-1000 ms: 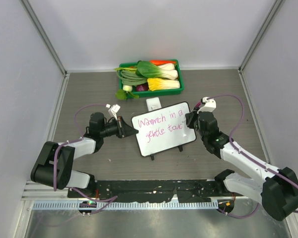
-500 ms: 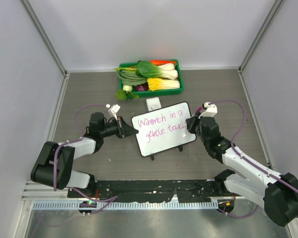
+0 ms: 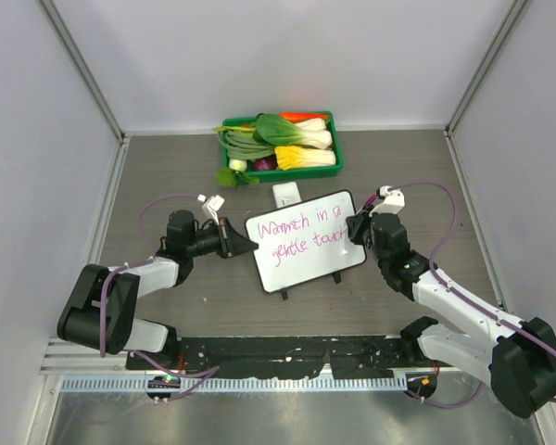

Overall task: Write a sentence on the whiteboard
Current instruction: Write on the whiteboard at the whiteboard stand.

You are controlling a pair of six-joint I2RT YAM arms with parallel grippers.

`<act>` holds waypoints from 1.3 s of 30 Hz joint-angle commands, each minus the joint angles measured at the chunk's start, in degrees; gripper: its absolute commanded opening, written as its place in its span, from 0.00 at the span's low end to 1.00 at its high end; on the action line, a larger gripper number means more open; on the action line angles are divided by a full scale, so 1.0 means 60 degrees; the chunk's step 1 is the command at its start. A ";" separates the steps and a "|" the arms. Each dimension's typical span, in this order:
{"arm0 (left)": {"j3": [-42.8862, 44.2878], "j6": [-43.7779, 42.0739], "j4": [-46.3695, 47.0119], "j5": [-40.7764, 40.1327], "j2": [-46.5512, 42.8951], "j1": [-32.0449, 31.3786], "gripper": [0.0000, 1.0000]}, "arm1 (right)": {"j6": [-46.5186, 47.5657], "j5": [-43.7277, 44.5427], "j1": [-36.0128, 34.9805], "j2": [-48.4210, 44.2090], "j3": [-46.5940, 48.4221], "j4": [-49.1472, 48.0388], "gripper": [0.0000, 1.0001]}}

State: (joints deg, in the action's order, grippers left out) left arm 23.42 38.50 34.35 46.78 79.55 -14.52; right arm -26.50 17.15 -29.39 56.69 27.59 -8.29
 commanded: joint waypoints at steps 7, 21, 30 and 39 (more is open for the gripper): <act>-0.0124 -0.0689 -0.0173 -0.0869 0.0043 0.0018 0.00 | 0.0257 0.0804 0.0049 0.0220 0.0484 -0.0317 0.01; -0.0124 -0.0675 -0.0158 -0.0869 0.0072 0.0047 0.00 | 0.0125 0.0614 0.0064 -0.0072 -0.0175 0.0137 0.01; -0.0138 -0.0689 -0.0144 -0.0883 0.0072 0.0033 0.00 | 0.0081 0.0306 0.0049 -0.0277 -0.0497 0.0343 0.01; -0.0124 -0.0675 -0.0158 -0.0883 0.0072 0.0018 0.00 | 0.0037 0.0131 0.0049 -0.0907 0.0116 0.0708 0.01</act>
State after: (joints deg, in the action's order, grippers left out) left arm 23.42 38.48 34.35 46.78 79.55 -14.52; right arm -26.00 18.44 -29.39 53.74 25.56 -6.42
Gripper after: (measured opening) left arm 0.043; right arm 0.174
